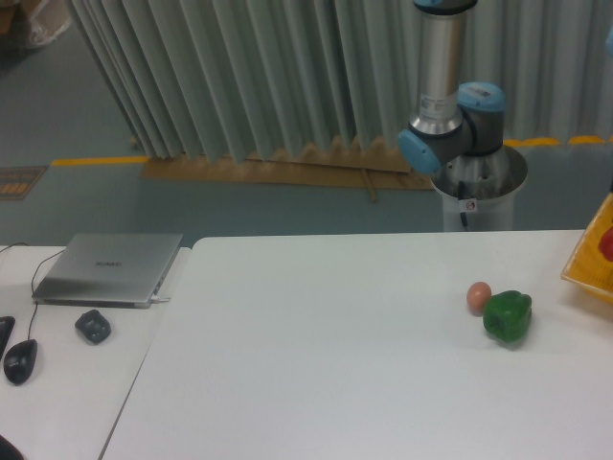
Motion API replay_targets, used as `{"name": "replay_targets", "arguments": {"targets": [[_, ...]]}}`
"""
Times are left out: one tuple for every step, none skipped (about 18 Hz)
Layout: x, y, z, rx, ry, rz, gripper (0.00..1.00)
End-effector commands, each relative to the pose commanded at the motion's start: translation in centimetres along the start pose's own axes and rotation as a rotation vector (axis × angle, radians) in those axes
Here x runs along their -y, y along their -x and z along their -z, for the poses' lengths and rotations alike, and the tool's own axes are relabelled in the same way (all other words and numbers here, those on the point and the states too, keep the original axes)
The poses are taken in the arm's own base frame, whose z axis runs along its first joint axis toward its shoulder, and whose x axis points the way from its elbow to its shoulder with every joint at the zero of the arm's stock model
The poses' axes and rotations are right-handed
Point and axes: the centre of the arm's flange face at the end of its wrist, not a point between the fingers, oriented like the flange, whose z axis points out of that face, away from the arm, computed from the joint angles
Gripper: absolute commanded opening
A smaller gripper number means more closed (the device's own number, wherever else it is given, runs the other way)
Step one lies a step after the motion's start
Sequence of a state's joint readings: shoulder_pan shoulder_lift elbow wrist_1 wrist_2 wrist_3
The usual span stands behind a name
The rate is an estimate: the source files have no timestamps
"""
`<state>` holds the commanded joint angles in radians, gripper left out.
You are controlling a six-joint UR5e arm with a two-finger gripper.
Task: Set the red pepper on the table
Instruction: 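Carry the red pepper in the gripper down beside the green pepper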
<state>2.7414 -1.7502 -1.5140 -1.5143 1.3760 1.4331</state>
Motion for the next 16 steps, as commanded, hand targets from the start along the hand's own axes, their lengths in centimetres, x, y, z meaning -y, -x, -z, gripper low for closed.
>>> {"name": "replay_targets", "arguments": {"targets": [[1.9, -0.2, -1.2, -0.002, 0.015, -0.021, 0.43], [2.9, -0.5, -1.3, 0.018, 0.05, -0.045, 0.43], [3.7, -1.1, -1.7, 0.017, 0.073, -0.066, 0.43], [5.6, -1.6, -2.5, 0.015, 0.081, -0.095, 0.43], [6.2, -1.3, -2.8, 0.037, 0.076, -0.093, 0.43], [9.9, -0.9, -5.6, 0.087, 0.068, -0.084, 0.43], [10.1, -0.5, -6.3, 0.094, 0.068, -0.084, 0.43], [10.7, -0.1, -7.5, 0.103, 0.084, -0.097, 0.43], [10.8, 0.3, -8.5, 0.112, 0.107, -0.103, 0.43], [10.7, 0.8, -9.1, 0.127, 0.129, -0.103, 0.43], [10.9, 1.0, -9.4, 0.135, 0.135, -0.105, 0.43], [10.8, 1.1, -10.0, 0.127, 0.14, -0.108, 0.43], [10.8, 1.4, -10.9, 0.115, 0.145, -0.107, 0.43], [11.1, 1.6, -11.9, 0.11, 0.15, -0.112, 0.43], [11.8, 1.4, -12.5, 0.113, 0.15, -0.112, 0.43], [12.2, 1.3, -12.6, 0.128, 0.153, -0.086, 0.43]]}}
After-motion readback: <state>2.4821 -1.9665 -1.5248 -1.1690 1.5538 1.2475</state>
